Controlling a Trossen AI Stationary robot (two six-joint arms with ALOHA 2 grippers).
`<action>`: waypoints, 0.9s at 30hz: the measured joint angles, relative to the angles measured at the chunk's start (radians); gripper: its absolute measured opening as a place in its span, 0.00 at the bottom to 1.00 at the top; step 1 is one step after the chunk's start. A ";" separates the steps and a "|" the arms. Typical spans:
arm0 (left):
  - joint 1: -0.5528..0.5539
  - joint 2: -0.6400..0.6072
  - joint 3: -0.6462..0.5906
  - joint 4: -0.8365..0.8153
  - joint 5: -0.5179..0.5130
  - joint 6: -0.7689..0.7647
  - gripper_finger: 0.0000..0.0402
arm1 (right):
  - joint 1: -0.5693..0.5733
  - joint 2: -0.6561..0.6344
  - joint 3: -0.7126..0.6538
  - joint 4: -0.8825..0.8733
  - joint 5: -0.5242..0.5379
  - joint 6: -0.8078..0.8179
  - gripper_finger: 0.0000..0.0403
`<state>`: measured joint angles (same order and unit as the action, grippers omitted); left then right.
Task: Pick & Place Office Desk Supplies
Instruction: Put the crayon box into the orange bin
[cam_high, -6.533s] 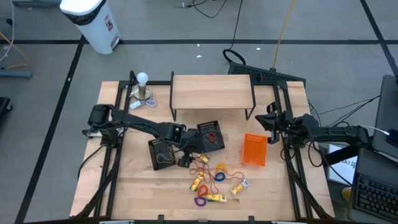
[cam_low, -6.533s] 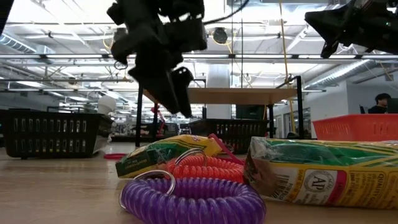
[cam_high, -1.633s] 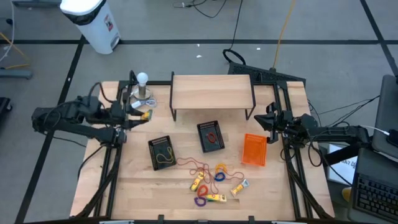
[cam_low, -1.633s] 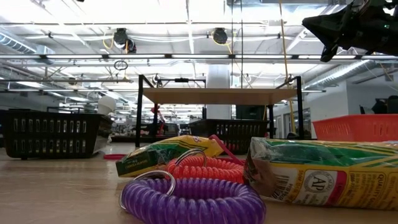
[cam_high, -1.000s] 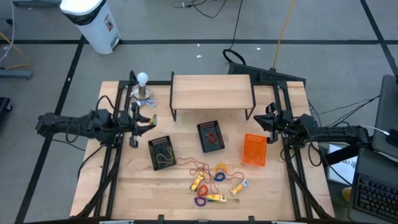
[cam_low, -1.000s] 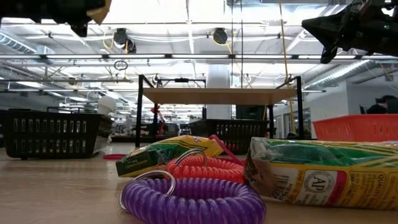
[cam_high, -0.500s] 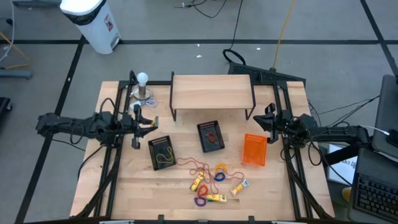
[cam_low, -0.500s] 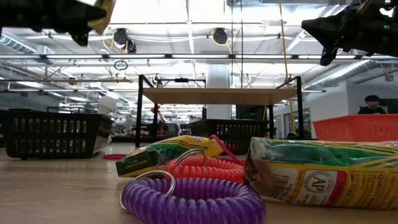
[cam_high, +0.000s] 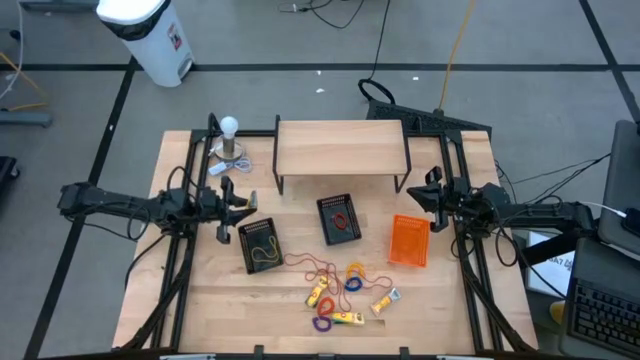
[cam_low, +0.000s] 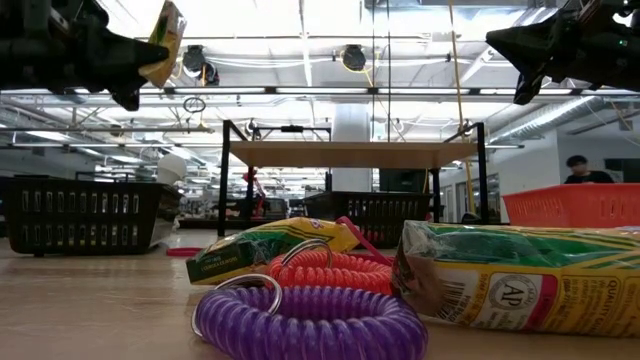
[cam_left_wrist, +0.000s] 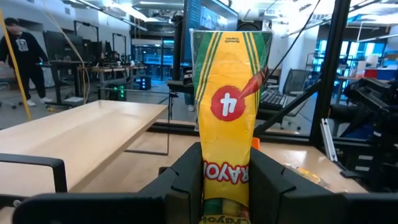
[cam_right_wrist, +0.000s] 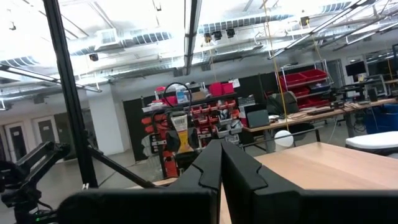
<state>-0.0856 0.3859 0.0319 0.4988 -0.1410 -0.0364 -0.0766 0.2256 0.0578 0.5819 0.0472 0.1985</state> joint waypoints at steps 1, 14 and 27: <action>0.000 0.000 0.000 0.001 0.000 -0.001 0.23 | 0.000 0.000 0.000 0.000 0.000 0.000 0.00; 0.000 0.016 0.113 -0.091 -0.062 -0.115 0.23 | 0.000 0.000 0.000 0.000 0.000 -0.001 0.00; 0.000 0.310 0.619 -0.479 -0.060 -0.045 0.23 | 0.000 0.000 0.000 -0.003 0.000 -0.001 0.00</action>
<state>-0.0860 0.6963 0.6510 0.0198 -0.2005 -0.0812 -0.0766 0.2256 0.0575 0.5785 0.0475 0.1970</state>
